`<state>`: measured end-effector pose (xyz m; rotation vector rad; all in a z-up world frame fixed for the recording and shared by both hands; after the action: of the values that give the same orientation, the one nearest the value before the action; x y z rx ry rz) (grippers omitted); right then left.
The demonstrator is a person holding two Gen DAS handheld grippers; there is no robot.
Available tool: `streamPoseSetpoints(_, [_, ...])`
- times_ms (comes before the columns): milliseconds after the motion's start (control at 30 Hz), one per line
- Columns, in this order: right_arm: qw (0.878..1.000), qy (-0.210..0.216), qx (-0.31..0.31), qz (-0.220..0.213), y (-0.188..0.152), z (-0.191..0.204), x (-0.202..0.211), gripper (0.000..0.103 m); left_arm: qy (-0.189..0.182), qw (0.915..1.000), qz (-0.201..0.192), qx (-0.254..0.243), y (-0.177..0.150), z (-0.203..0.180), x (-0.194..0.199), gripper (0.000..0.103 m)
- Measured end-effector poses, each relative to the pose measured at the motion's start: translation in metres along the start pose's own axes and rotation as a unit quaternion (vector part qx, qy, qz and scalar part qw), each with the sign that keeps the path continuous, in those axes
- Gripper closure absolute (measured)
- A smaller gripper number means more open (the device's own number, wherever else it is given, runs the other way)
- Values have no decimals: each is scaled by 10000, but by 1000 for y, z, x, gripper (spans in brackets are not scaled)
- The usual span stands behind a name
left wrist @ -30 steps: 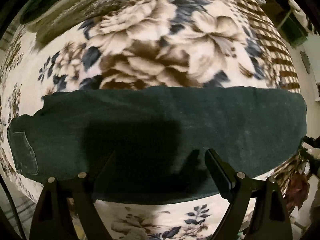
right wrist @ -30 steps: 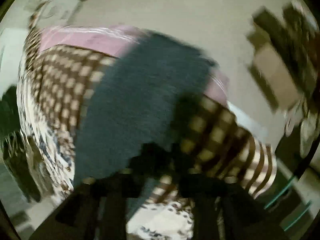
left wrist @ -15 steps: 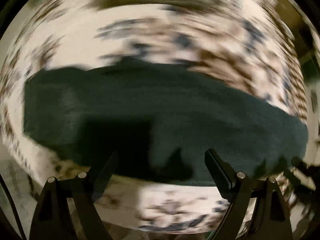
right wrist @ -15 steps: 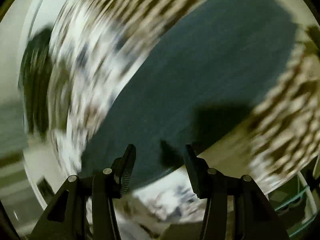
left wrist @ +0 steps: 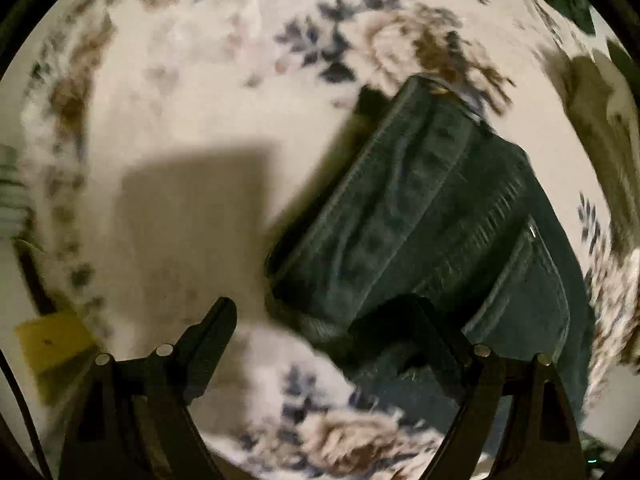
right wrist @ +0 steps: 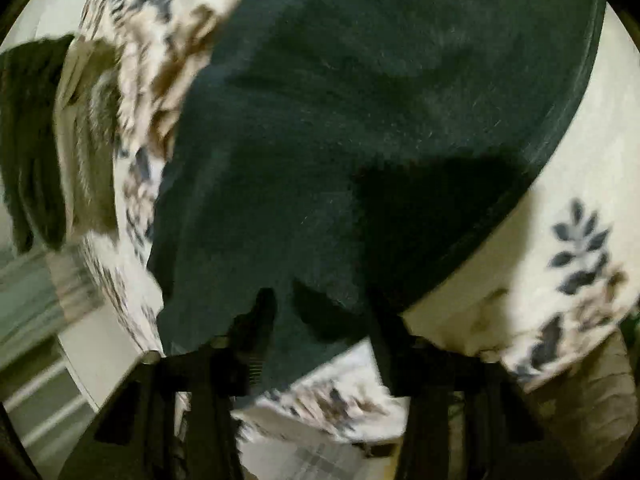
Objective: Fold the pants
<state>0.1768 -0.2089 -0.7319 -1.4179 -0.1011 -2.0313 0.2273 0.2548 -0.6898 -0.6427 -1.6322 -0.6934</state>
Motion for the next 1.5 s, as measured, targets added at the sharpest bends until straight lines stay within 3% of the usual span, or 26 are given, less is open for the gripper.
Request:
streamPoseSetpoints(33, [9997, -156, -69, -181, -1, -2, 0, 102, -206, 9997, 139, 59, 1, 0, -9, 27])
streamPoseSetpoints(100, [9986, -348, 107, -395, -7, 6, 1, 102, -462, 9987, 204, 118, 3, -1, -12, 59])
streamPoseSetpoints(167, [9969, -522, 341, -486, -18, 10, 7, 103, -462, 9989, -44, 6, 4, 4, 2, 73])
streamPoseSetpoints(233, [9964, -643, 323, -453, -27, 3, 12, 103, -646, 9978, -17, 132, 0, 14, 12, 74])
streamPoseSetpoints(333, [9910, -1273, 392, -104, -35, -22, 10, 102, -619, 9980, 120, 31, -9, 23, 5, 72])
streamPoseSetpoints(367, [9863, -1537, 592, 103, -38, -24, 8, 102, -579, 9982, 160, -47, -9, 16, 4, 70])
streamPoseSetpoints(433, [9802, -1537, 1200, 346, -44, -1, 8, 100, -409, 9985, 128, -352, -10, 15, 9, 63])
streamPoseSetpoints(500, [9647, -1454, 2152, 433, -50, 50, 12, 73, -102, 9980, 21, -630, -7, 12, 21, 54])
streamPoseSetpoints(533, [9588, -1354, 2463, 423, -51, 72, 14, 44, -20, 9974, -58, -715, -7, 12, 28, 50])
streamPoseSetpoints(567, [9517, -1278, 2759, 423, -51, 97, 12, 26, 87, 9971, -125, -748, -4, 9, 32, 35])
streamPoseSetpoints(600, [9395, -1242, 3171, 380, -48, 130, 7, 25, 119, 9970, -187, -742, -5, 11, 35, 23])
streamPoseSetpoints(733, [8796, -1427, 4535, -157, -32, 242, -29, 25, 125, 9975, -182, -668, 3, 14, 25, 17])
streamPoseSetpoints(833, [8490, -1702, 4972, 558, -25, 288, -86, 26, 166, 9986, -69, -495, 4, 14, 3, 17])
streamPoseSetpoints(867, [8373, -1897, 5068, 779, -25, 289, -99, 35, 159, 9988, -41, -463, 8, 22, -1, 17])
streamPoseSetpoints(900, [8253, -2000, 5210, 865, -25, 284, -102, 59, 150, 9990, -19, -421, 6, 24, -5, 17])
streamPoseSetpoints(933, [8101, -2153, 5419, 613, -24, 288, -104, 96, 137, 9992, -7, -387, 6, 28, -8, 17])
streamPoseSetpoints(1000, [7889, -2308, 5695, -86, -24, 303, -93, 100, 154, 9990, -26, -421, 6, 33, -11, 17])
streamPoseSetpoints(1033, [7965, -2286, 5592, -255, -21, 307, -89, 100, 148, 9988, -54, -455, 7, 35, -12, 17])
streamPoseSetpoints(1133, [8669, -1878, 4616, -43, -1, 301, -89, 100, 199, 9983, -91, -534, 3, 37, -12, 17])
streamPoseSetpoints(1167, [8857, -1665, 4333, 65, 4, 299, -88, 99, 208, 9983, -92, -542, 3, 30, -9, 17])
streamPoseSetpoints(1200, [8961, -1465, 4189, 119, 8, 299, -85, 99, 230, 9981, -91, -558, 3, 32, -10, 17])
streamPoseSetpoints(1300, [8920, -1494, 4245, -419, 29, 300, -55, 98, 298, 9977, -91, -606, -10, 5, 4, 17])
streamPoseSetpoints(1400, [9099, -1199, 3960, -313, 34, 279, -19, 71, 315, 9965, -266, -729, -12, -3, 22, 17])
streamPoseSetpoints(1433, [9165, -1016, 3853, -339, 33, 268, -2, 56, 345, 9957, -378, -774, -15, -6, 28, 17])
streamPoseSetpoints(1500, [9292, -820, 3585, -380, 22, 232, 24, 54, 254, 9948, -405, -895, -28, -18, 36, 17])
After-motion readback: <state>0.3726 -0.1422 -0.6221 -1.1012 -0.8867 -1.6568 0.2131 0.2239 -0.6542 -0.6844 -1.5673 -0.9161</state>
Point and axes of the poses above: each gripper's, at about its wrist camera, not at the fingertips, and x roughly against the way its jaws point, z to its left, y to its top, the point moved 7 cm from there along -x, roughly the way its jaws point, and after that the axes turned 5 degrees about -z, right-handed, at the moved point
